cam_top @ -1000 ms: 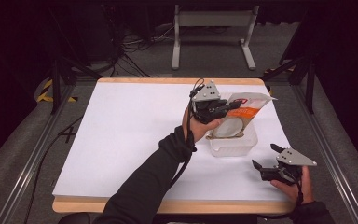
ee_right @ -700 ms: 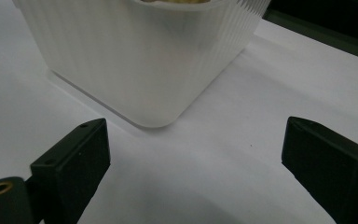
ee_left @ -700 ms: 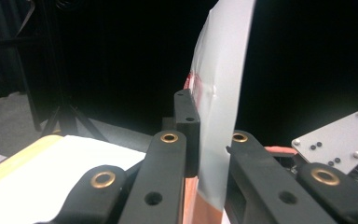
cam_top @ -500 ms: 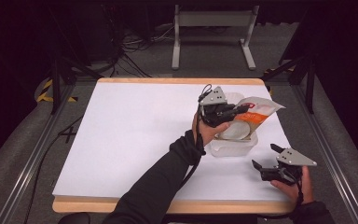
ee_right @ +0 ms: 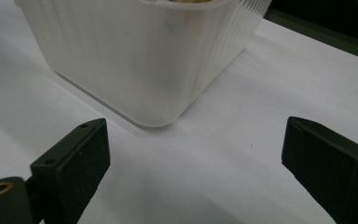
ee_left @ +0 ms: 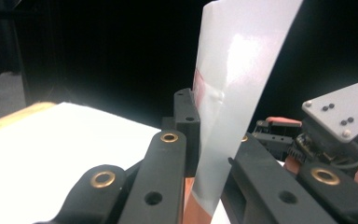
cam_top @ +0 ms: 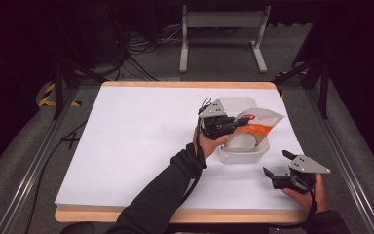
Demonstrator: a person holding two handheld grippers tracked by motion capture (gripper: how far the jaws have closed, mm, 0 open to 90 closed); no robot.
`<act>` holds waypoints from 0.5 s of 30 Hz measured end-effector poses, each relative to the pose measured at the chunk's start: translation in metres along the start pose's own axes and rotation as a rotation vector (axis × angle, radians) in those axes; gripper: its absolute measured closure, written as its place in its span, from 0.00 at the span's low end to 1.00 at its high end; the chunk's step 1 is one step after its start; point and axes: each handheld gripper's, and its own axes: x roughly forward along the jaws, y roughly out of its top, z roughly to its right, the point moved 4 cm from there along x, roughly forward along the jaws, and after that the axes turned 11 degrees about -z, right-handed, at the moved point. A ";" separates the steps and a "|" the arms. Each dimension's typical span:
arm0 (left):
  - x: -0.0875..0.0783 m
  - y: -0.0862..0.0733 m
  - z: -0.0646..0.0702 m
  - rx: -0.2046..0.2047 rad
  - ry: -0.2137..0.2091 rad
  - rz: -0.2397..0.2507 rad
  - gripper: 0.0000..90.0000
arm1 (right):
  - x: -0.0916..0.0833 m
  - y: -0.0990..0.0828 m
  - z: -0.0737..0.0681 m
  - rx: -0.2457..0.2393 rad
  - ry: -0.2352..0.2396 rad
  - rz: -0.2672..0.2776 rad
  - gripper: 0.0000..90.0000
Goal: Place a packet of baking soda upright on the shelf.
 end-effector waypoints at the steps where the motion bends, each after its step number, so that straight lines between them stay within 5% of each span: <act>1: -0.001 -0.002 -0.001 -0.004 0.001 -0.004 1.00 | 0.000 0.000 0.000 0.001 0.000 0.001 0.09; 15: -0.011 -0.016 -0.007 0.011 0.032 -0.047 1.00 | 0.001 0.000 0.000 -0.001 -0.002 -0.006 0.09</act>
